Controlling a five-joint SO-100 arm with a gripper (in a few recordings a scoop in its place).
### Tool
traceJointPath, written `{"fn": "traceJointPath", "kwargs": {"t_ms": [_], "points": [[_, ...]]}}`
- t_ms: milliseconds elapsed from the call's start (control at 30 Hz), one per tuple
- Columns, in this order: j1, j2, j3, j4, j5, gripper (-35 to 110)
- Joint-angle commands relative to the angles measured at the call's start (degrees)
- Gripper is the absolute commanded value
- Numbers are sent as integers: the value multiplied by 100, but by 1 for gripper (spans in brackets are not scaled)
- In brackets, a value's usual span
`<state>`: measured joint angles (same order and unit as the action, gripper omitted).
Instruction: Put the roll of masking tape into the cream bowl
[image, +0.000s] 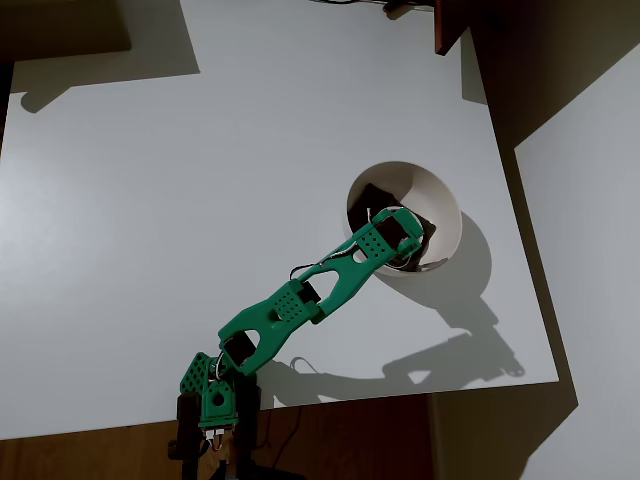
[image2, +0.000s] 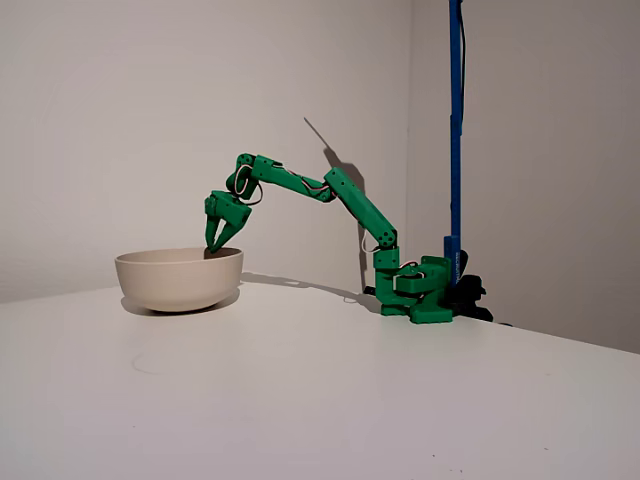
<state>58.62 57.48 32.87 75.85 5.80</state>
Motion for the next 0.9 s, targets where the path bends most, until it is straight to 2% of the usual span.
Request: {"fn": "traceJointPath", "kwargs": {"t_ms": [0,267,667,867], "points": [[-53,1274,-246,-35,308,-8],[-1160,2681,-246,958,325,-8],[-3990,4878,-193,2979,220,-8],[-5142,6108,1107,3041,88,-8]]}}
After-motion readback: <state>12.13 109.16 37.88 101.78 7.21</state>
